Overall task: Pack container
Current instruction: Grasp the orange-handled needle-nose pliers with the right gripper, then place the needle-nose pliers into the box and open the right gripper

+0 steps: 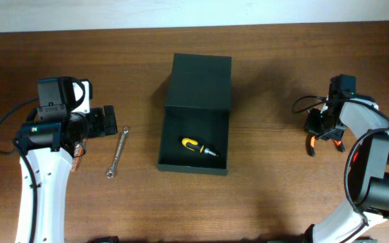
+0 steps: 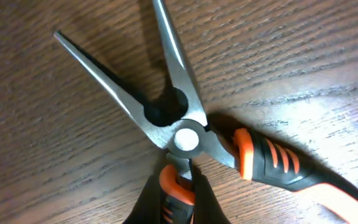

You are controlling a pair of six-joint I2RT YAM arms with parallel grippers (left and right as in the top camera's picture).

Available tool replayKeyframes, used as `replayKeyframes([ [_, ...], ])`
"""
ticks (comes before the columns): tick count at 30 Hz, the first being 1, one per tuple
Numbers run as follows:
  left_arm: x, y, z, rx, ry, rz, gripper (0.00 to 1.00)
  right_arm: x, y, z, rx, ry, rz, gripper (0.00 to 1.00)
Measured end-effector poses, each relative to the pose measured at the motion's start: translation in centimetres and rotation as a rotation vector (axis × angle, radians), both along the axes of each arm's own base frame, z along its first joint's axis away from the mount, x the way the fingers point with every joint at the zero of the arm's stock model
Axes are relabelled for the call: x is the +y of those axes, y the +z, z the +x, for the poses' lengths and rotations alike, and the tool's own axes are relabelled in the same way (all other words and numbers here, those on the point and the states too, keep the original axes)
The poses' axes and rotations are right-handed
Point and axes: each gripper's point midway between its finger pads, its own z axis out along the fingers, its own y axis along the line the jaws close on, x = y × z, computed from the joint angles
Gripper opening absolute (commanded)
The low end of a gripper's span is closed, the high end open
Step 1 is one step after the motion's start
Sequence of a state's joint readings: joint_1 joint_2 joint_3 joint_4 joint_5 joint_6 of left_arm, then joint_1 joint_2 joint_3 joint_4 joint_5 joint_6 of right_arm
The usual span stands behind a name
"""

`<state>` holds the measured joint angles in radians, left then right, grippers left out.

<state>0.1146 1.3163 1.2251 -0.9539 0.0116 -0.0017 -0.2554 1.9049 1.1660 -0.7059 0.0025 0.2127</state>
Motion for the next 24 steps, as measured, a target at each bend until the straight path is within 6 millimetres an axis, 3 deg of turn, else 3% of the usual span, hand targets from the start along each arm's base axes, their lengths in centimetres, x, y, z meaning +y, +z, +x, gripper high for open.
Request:
replayKeyframes([
  [9,0.0,0.0,0.0,0.000,0.000,0.000,0.99,0.7,0.6,0.0,0.027,0.046,0.032,0.04],
  [13,0.0,0.0,0.0,0.000,0.000,0.000,0.99,1.7,3.0,1.0,0.034,0.124,0.037,0.04],
  [16,0.0,0.0,0.0,0.000,0.000,0.000,0.99,3.1,5.8,2.3,0.012,0.199,0.028,0.04],
  [20,0.0,0.0,0.0,0.000,0.000,0.000,0.99,6.6,10.7,3.7,-0.038,0.347,0.010,0.04],
  [22,0.0,0.0,0.0,0.000,0.000,0.000,0.99,9.7,14.1,4.5,-0.090,0.485,-0.009,0.04],
  [23,0.0,0.0,0.0,0.000,0.000,0.000,0.99,10.1,14.5,4.6,-0.100,0.502,-0.011,0.04],
  [24,0.0,0.0,0.0,0.000,0.000,0.000,0.99,13.3,17.1,4.3,-0.128,0.653,-0.025,0.04],
])
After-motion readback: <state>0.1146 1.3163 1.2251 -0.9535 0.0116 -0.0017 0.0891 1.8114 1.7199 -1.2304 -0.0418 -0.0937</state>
